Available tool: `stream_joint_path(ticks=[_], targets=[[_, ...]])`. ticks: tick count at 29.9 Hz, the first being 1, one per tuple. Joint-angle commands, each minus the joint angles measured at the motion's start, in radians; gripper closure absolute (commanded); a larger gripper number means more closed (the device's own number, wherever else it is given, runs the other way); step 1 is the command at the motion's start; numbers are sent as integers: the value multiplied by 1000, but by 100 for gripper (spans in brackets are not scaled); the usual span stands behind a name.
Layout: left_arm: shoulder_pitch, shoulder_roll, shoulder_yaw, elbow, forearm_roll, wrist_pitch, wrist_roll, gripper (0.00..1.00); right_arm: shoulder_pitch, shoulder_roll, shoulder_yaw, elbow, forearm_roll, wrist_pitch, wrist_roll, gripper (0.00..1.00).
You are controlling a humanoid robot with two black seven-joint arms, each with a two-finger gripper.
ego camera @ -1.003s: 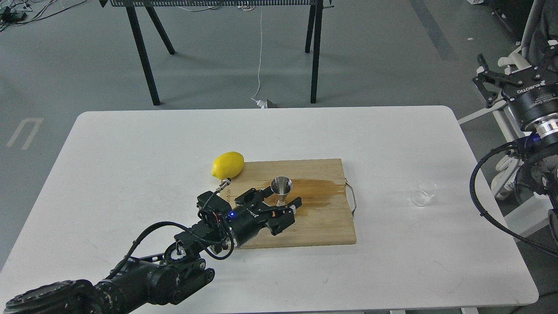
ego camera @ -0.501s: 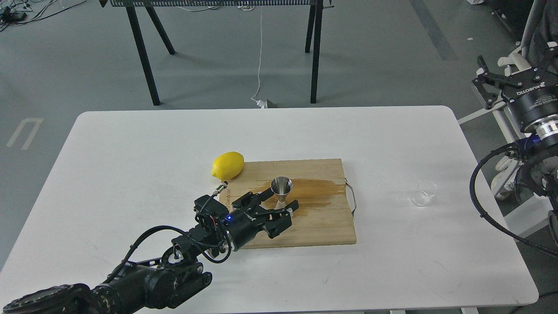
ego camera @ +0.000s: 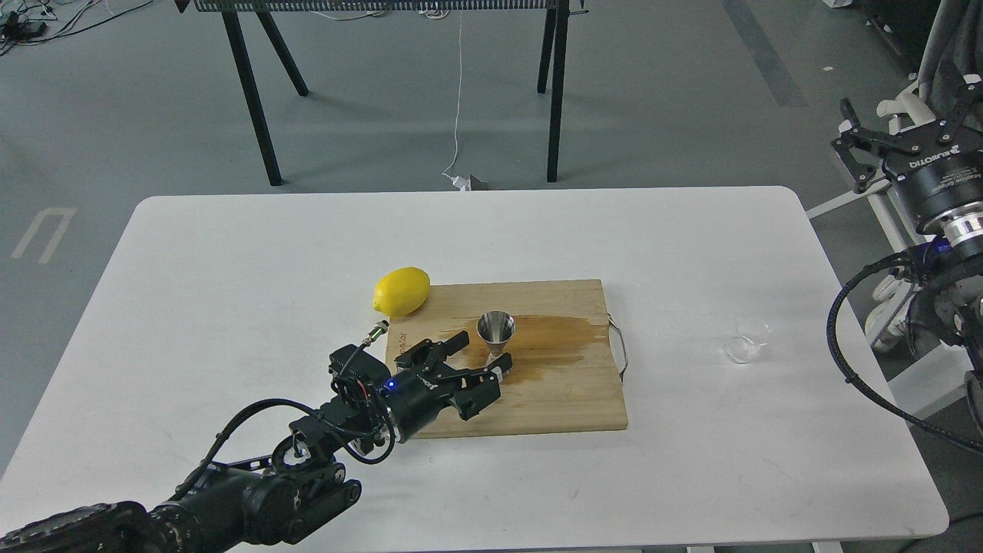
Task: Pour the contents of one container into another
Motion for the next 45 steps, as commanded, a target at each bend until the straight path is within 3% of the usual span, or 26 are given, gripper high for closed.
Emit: stream_joint_path(ticks=[1,18,26,38,45], targets=[[0,14,0,-1,-1,0,0,8,-2,0,0,0,0,1,0,1],[22,95,0,-72,-32,0,0,8,-10,0,1,0,1,1,1,1],[35,227,3,-210,-127,-15,0,7,-11,0,1,0,1,0,3,1],[17,457,-67,-442,-395,-347,0,6,-16,9,0,5,1,6,2,1],[22,514,-325,-502,-518,-720,0,6,-26,14,-3,11,1,9,1,1]])
